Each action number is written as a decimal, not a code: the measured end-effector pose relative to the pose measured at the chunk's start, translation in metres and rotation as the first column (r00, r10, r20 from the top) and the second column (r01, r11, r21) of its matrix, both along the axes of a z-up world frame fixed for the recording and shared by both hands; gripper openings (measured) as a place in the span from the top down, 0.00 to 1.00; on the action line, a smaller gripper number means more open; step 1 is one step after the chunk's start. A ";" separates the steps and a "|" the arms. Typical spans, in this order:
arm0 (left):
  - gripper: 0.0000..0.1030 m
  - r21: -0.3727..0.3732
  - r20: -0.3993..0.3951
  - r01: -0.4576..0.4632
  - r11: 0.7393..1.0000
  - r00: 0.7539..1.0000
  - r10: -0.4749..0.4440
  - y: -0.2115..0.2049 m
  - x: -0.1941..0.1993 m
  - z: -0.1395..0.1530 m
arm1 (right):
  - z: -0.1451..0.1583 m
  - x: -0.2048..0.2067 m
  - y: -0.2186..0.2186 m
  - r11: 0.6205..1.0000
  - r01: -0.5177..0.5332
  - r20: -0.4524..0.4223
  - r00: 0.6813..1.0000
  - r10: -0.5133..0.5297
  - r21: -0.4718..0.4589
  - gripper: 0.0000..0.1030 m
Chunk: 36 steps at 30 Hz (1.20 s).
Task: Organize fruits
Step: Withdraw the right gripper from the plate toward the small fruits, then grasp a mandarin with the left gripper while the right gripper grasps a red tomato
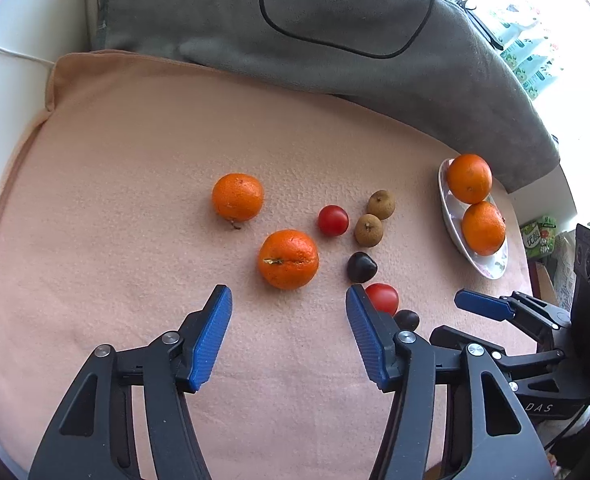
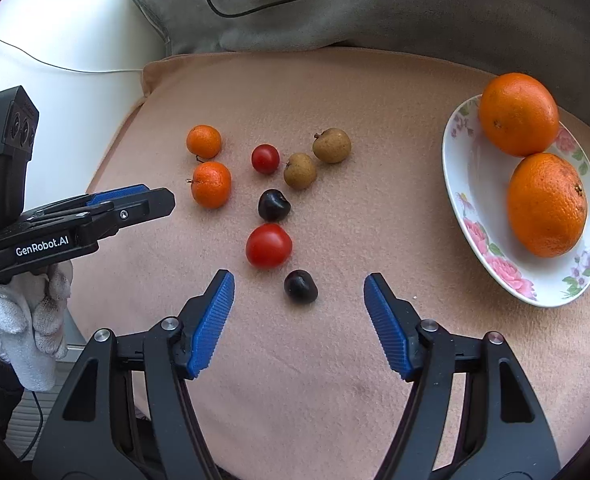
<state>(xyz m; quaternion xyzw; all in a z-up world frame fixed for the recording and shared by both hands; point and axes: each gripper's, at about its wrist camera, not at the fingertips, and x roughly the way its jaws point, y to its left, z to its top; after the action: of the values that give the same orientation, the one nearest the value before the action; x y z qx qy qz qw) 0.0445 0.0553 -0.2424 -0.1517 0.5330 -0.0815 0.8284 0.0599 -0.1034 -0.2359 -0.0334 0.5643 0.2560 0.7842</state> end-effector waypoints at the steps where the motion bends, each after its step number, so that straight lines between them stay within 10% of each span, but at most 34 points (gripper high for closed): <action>1: 0.45 -0.005 -0.004 0.003 1.000 1.000 -0.003 -0.001 0.002 -0.002 | 0.000 0.000 0.001 1.000 -0.006 0.003 1.000 0.006 -0.001 0.33; 36: 0.61 0.012 -0.058 0.054 0.998 0.997 -0.053 -0.020 0.041 -0.039 | -0.041 0.028 0.066 0.982 -0.158 -0.030 0.987 0.155 -0.101 0.65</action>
<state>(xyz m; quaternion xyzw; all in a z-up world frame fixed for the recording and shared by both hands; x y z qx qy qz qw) 0.0858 0.0356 -0.2814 -0.1339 0.5611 -0.0955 0.8112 0.0878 -0.0378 -0.2770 -0.1153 0.5809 0.2877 0.7527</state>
